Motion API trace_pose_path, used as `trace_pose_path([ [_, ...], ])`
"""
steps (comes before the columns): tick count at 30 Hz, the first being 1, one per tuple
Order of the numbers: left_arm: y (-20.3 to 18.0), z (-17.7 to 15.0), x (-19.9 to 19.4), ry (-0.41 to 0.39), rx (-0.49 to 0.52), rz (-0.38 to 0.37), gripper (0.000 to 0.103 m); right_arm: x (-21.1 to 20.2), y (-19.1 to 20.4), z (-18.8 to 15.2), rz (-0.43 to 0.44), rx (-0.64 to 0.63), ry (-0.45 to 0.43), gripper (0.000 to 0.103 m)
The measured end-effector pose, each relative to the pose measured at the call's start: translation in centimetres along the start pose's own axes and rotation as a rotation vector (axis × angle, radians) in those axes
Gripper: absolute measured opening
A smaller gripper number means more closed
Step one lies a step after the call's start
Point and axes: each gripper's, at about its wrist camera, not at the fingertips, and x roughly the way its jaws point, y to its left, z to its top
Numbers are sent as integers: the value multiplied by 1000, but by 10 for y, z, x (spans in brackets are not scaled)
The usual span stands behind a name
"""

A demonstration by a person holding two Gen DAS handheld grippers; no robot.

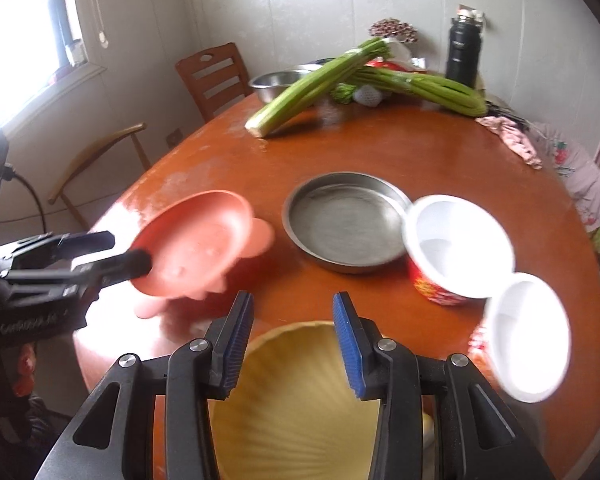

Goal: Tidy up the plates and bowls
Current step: 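Grasp the yellow shell plate rim with the left gripper and lift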

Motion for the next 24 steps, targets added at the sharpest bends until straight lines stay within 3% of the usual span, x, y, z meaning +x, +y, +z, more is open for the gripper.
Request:
trace_pose_path([
  [8, -34, -34, 10, 84, -9, -64, 67, -2, -39, -16, -6, -10, 60, 48],
  [24, -72, -65, 38, 218, -38, -115, 67, 31, -53, -27, 10, -32, 155, 48],
])
